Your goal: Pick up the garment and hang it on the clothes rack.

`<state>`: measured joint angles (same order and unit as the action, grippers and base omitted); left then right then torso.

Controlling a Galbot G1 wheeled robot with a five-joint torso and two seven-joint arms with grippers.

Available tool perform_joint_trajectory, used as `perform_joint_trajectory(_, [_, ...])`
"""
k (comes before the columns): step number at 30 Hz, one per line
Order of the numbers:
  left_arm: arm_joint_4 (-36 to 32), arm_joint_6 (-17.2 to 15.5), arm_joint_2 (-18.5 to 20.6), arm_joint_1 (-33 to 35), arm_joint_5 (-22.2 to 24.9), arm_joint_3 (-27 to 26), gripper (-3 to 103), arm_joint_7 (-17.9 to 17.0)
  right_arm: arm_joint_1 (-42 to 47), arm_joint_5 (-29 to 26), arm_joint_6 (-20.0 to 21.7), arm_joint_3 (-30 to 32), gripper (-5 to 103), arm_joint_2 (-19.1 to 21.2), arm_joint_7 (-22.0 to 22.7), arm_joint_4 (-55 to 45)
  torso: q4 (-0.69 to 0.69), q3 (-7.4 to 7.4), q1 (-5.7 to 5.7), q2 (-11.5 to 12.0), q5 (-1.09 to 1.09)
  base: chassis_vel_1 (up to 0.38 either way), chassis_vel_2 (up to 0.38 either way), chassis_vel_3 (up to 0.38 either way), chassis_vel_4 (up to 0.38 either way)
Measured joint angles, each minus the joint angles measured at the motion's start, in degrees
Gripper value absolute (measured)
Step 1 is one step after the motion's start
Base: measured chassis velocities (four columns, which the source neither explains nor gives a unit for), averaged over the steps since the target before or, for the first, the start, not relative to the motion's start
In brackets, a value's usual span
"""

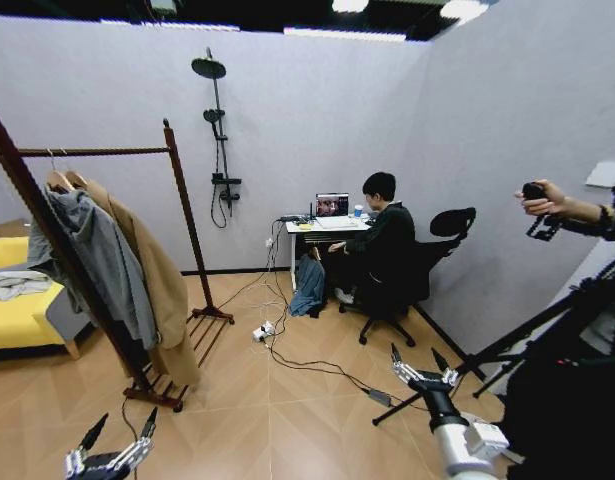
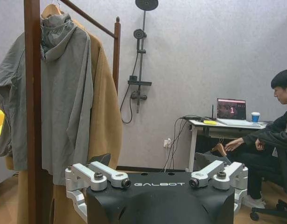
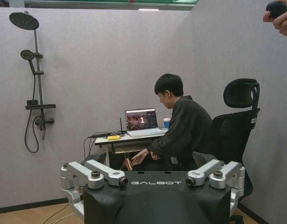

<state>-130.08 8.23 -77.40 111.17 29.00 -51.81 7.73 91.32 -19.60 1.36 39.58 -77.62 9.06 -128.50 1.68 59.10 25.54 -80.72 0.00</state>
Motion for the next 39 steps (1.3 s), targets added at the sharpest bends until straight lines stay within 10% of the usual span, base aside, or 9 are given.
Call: perform_joint_trajectory(39, [0.00,0.00,0.00,0.00,0.00,0.00,100,0.00,-0.20,-0.87,-0.60,0.10,100,0.01,-0.89,-0.36,0.00,0.00,-0.01,0.00,-0.01,-0.022,0.022,0.025,-0.024])
